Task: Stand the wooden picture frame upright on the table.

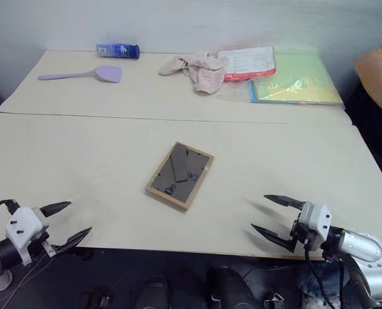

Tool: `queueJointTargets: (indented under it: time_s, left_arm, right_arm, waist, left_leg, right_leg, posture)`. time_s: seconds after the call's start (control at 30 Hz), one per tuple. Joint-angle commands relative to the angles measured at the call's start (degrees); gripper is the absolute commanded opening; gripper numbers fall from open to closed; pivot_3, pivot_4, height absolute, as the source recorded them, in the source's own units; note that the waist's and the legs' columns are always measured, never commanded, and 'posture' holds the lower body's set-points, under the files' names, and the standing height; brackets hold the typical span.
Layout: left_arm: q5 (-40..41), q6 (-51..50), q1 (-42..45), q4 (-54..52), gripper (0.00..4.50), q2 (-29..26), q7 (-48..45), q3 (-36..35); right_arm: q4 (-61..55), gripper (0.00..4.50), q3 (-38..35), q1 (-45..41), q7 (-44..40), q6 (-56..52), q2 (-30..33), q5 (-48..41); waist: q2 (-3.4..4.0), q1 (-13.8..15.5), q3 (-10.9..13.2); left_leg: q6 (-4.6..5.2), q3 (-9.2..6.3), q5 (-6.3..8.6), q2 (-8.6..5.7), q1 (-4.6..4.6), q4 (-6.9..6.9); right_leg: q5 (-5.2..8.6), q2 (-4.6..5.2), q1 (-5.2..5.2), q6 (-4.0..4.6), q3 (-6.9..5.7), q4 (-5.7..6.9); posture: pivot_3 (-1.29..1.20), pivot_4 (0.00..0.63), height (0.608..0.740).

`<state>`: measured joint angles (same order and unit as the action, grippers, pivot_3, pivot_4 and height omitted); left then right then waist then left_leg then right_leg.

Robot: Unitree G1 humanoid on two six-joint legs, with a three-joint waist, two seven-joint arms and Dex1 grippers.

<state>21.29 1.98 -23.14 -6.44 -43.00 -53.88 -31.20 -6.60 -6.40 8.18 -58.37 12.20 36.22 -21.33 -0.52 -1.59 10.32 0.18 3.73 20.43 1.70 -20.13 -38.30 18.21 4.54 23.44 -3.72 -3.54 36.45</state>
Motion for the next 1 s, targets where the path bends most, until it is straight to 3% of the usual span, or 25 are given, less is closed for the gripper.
queueJointTargets:
  time_s: [0.03, 0.13, 0.2, 0.27, 0.37, 0.57, 0.6, 0.73, 1.0]
  left_arm:
    - [1.1, -1.6, 0.5, -2.5, 4.50, -0.5, 0.1, -0.2]
    - [5.4, -11.4, 5.3, -5.8, 4.50, -1.1, 2.7, 2.3]
    - [6.6, -17.2, 9.7, -7.4, 4.50, -1.7, 4.5, 4.9]
    - [2.7, -19.5, 16.5, -6.5, 4.13, -1.6, 8.0, 9.6]
    - [-2.3, -22.0, 29.4, -2.2, 3.30, 0.9, 12.8, 17.8]
    - [-9.8, -19.2, 42.6, 8.9, 1.31, 6.0, 14.4, 28.5]
    - [-10.6, -18.6, 43.9, 10.3, 1.01, 6.9, 13.8, 30.1]
    - [-12.4, -16.7, 45.4, 12.3, 1.01, 9.2, 11.9, 34.3]
    - [-7.5, -19.9, 38.4, 3.2, 1.01, 9.9, 7.4, 33.2]
  right_arm:
    - [-1.9, 4.44, 0.9, -0.8, 0.1, 0.6, -0.5, 0.1]
    - [-2.4, 4.27, 3.5, -3.4, 0.3, -1.0, -1.7, 0.2]
    - [-2.9, 3.84, 5.5, -5.4, 0.6, -3.7, -2.5, 0.2]
    - [-2.7, 3.15, 8.2, -8.2, 2.2, -6.1, -3.7, 2.3]
    - [-0.1, 2.08, 12.2, -14.1, 6.2, -8.6, -6.7, 7.2]
    - [5.4, 0.00, 15.6, -21.6, 10.5, -10.0, -10.5, 12.8]
    - [6.2, 0.00, 16.0, -22.7, 11.0, -10.6, -10.9, 13.3]
    - [7.7, 0.00, 16.7, -25.4, 12.1, -11.7, -12.4, 14.3]
    - [7.7, 0.00, 15.6, -26.4, 11.4, -12.9, -11.6, 13.4]
  waist:
    - [0.00, 0.0, 0.0]
    - [0.00, 0.1, 0.0]
    - [-0.01, 0.2, 0.0]
    - [0.00, 0.2, 0.0]
    - [-0.04, 0.2, 0.0]
    - [-0.04, -0.1, 0.0]
    - [-0.04, -0.1, 0.0]
    - [-0.05, 0.1, 0.0]
    - [-0.04, 0.0, 0.0]
  left_leg:
    - [-0.01, 0.00, -0.01, 0.00, 0.00, 0.00]
    - [-0.02, -0.01, -0.01, 0.00, 0.00, -0.01]
    - [-0.01, -0.03, -0.05, -0.02, 0.00, -0.03]
    - [-0.15, -0.06, -0.14, -0.04, 0.01, -0.07]
    - [-0.24, -0.06, -0.20, -0.06, -0.02, -0.08]
    - [-0.23, 0.16, -0.20, -0.05, -0.19, -0.34]
    - [-0.23, 0.19, -0.20, -0.04, -0.23, -0.42]
    - [-0.19, 0.15, -0.17, -0.02, -0.31, -0.68]
    - [-0.16, 0.13, -0.15, -0.01, -0.30, -0.70]
  right_leg:
    - [0.00, 0.00, 0.00, 0.00, 0.00, 0.00]
    - [0.00, 0.00, -0.01, 0.00, -0.01, 0.00]
    - [-0.01, 0.02, -0.02, -0.02, -0.02, 0.06]
    - [-0.02, 0.03, -0.02, -0.02, -0.03, 0.13]
    - [-0.02, 0.00, 0.02, -0.03, -0.06, 0.18]
    - [-0.04, -0.10, 0.17, -0.07, -0.11, 0.47]
    - [-0.04, -0.10, 0.20, -0.08, -0.13, 0.48]
    - [-0.05, -0.10, 0.20, -0.09, -0.16, 0.59]
    - [-0.05, -0.06, 0.19, -0.09, -0.13, 0.60]
  posture:
    - [0.00, 0.150, 0.740]
    - [0.00, 0.150, 0.740]
    - [0.00, 0.150, 0.740]
    - [0.00, 0.150, 0.740]
    - [0.00, 0.150, 0.740]
    - [0.00, 0.150, 0.740]
    - [0.00, 0.150, 0.740]
    - [0.00, 0.150, 0.740]
    - [0.00, 0.150, 0.740]
